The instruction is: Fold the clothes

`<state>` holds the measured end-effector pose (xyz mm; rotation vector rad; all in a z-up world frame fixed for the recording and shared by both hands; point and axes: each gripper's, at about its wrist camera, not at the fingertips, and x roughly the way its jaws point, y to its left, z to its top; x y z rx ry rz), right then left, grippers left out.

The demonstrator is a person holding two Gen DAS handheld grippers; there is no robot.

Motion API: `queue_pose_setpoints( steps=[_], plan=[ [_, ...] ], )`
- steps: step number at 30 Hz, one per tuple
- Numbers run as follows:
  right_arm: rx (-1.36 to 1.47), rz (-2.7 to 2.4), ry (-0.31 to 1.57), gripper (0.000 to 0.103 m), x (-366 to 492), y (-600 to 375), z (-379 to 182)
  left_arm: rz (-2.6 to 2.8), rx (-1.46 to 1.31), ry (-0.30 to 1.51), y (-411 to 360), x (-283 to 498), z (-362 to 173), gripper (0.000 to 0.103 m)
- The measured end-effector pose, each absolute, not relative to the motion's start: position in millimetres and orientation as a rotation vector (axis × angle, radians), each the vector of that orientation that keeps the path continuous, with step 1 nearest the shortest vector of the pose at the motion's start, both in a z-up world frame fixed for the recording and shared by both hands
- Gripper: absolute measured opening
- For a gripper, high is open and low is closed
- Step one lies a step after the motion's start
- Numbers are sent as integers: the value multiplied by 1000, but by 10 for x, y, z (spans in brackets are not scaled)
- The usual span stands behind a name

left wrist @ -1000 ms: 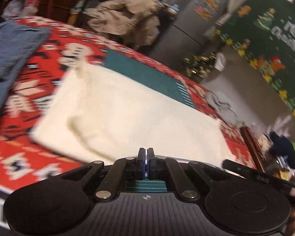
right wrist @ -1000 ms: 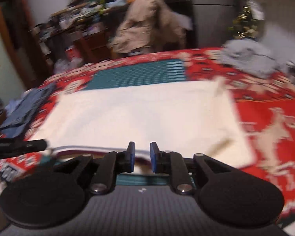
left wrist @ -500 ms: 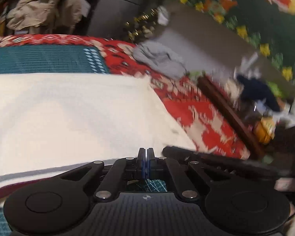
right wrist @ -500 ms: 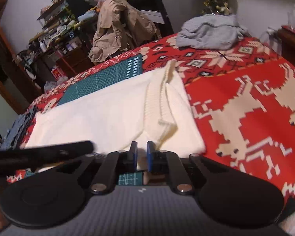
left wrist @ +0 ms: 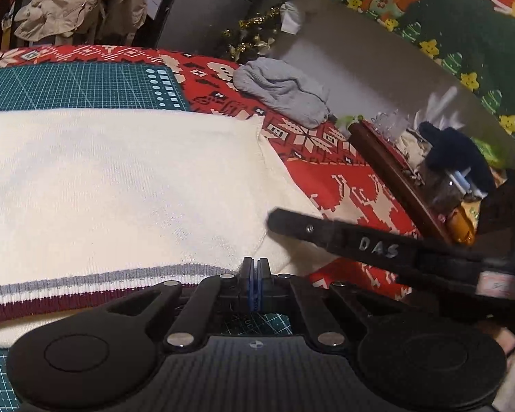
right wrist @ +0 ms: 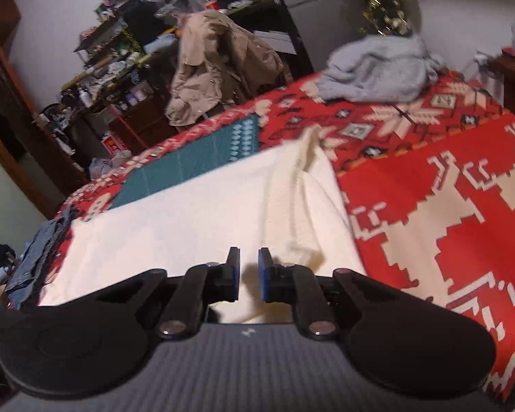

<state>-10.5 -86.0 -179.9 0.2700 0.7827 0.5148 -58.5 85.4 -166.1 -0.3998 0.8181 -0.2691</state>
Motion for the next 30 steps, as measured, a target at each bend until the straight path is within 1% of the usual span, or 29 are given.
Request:
queue_pose_setpoints(
  steps=[1,7,9,14,16,21,26,27,28,30],
  plan=[
    [263,505,784,0,-104,-893,-1831,-266,-412,817,878,-586,-1656,2],
    [293,484,787,0,-107,-1086,-1855,-225,-476,790,1066,-549,-1577,2],
    [290,481,781,3,-104,-1082,-1796,-204,-474,782,1114,-524,-1560,2],
    [269,537,757,3,43,-930,-1602,-166,-484,782,1220,-447,-1598,2],
    [243,554,775,3,171,-810,-1582,-157,-494,781,1260,-404,-1609,2],
    [239,580,831,3,466,-580,-1667,-145,-478,778,1303,-180,-1603,2],
    [210,548,846,3,709,-433,-1736,-147,-478,773,1307,93,-1603,2],
    [218,537,848,2,759,-441,-1759,-148,-476,775,1304,137,-1607,2],
    [226,526,849,0,806,-456,-1780,-149,-474,778,1302,173,-1613,2],
    [258,513,851,0,880,-500,-1815,-151,-471,785,1301,244,-1624,2]
  ],
)
